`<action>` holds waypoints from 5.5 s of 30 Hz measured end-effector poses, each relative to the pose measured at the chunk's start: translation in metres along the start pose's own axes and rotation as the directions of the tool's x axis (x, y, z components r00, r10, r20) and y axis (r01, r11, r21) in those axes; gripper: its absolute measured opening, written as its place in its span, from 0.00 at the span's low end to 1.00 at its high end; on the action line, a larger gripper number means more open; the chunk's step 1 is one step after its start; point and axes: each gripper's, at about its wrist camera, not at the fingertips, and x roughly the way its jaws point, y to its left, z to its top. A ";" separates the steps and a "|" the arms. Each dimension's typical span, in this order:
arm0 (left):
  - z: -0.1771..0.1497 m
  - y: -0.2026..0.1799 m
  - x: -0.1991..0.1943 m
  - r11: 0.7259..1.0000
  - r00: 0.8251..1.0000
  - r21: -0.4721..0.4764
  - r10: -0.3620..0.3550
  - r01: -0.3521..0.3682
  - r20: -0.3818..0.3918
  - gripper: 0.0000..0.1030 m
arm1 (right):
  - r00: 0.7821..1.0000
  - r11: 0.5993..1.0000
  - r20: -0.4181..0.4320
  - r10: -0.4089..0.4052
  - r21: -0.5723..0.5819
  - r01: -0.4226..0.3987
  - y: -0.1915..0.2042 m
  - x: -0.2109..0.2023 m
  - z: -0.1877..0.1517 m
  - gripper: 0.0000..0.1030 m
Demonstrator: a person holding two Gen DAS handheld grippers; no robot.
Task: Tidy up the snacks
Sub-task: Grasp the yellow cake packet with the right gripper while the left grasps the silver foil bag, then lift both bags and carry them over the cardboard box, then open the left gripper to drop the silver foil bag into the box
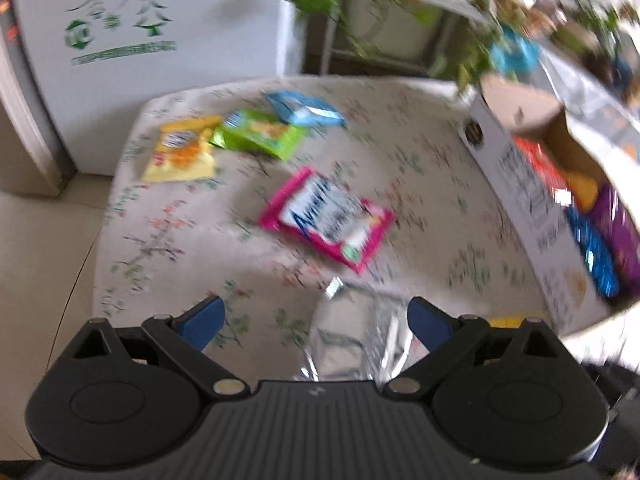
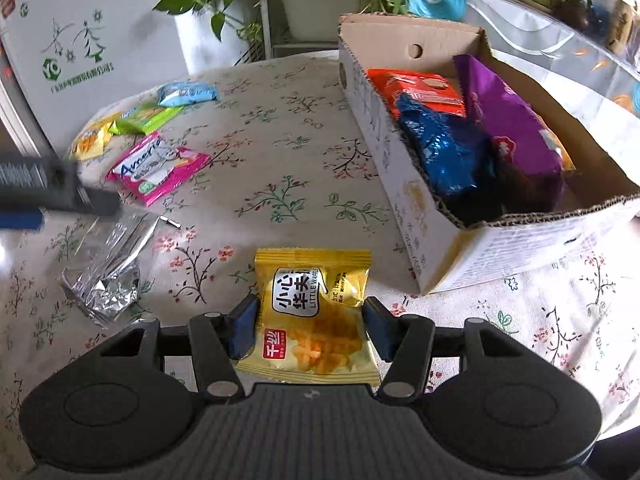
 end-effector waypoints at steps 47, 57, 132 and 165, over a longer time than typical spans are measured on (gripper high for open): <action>-0.032 -0.028 0.018 0.991 0.996 0.134 0.011 -0.022 0.089 0.63 | 0.999 0.996 0.033 0.005 -0.095 -0.002 0.002 0.002 -0.006 0.70; -0.033 -0.022 0.011 0.997 0.998 0.070 0.009 -0.013 0.063 0.57 | 0.997 0.995 0.078 0.026 -0.098 -0.019 0.004 -0.007 -0.003 0.59; 0.078 -0.111 -0.022 0.984 0.933 0.065 -0.179 0.167 0.313 0.63 | 0.942 0.935 0.309 0.135 0.275 -0.224 -0.151 -0.056 0.152 0.59; 0.083 -0.150 0.005 0.981 0.952 0.097 -0.189 0.170 0.240 0.57 | 0.923 0.903 0.371 0.104 0.354 -0.243 -0.161 -0.065 0.155 0.75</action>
